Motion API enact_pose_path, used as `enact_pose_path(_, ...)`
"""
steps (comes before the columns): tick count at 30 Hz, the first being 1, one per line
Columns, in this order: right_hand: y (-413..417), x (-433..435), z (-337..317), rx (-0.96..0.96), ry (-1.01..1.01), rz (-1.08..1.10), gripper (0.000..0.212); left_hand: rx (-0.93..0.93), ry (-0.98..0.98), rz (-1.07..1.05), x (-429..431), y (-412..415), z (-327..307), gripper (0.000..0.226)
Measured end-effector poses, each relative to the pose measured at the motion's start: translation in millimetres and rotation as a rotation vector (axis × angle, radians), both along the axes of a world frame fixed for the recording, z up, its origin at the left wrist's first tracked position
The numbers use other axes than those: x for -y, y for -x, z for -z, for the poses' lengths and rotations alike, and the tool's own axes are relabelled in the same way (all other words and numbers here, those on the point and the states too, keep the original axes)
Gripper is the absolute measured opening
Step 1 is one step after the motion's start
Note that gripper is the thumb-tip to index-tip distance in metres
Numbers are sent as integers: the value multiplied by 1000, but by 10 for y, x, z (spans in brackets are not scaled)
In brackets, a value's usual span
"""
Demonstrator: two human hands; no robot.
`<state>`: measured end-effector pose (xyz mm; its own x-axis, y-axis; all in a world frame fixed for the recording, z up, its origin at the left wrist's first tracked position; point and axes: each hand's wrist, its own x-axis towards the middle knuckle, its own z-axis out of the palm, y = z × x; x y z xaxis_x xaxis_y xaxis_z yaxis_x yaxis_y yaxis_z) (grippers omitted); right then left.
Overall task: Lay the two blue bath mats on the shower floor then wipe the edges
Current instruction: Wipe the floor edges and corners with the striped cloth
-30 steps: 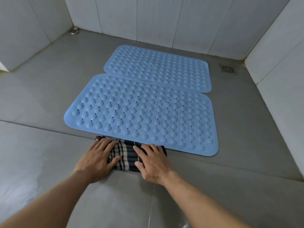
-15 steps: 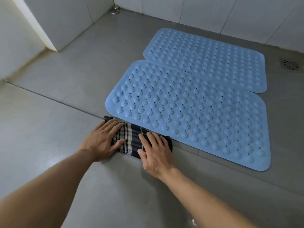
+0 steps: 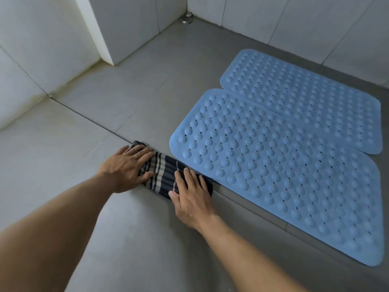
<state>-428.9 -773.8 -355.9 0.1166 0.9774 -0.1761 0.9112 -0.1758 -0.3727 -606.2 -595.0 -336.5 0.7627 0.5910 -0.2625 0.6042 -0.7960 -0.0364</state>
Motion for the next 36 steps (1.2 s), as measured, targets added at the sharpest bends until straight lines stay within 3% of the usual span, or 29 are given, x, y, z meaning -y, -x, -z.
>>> enact_pose_path(9, 311, -532, 36, 40, 6, -7, 68, -115, 86, -168, -478, 186, 32, 73)
enact_pose_path(14, 522, -856, 97, -19, -19, -9, 73, -167, 65, -204, -841, 254, 13, 70)
enact_pose_path(18, 652, -1113, 135, -39, 23, -40, 81, -227, 45, -205, -1142, 261, 4, 65)
enact_pose_path(23, 785, -1437, 111, -61, 70, 14, 72, -162, 82, -241, -1433, 306, -24, 58)
enact_pose_path(36, 687, -2114, 17, -79, 274, 71, 64, -240, -1, -248, -1898, 227, 126, 59)
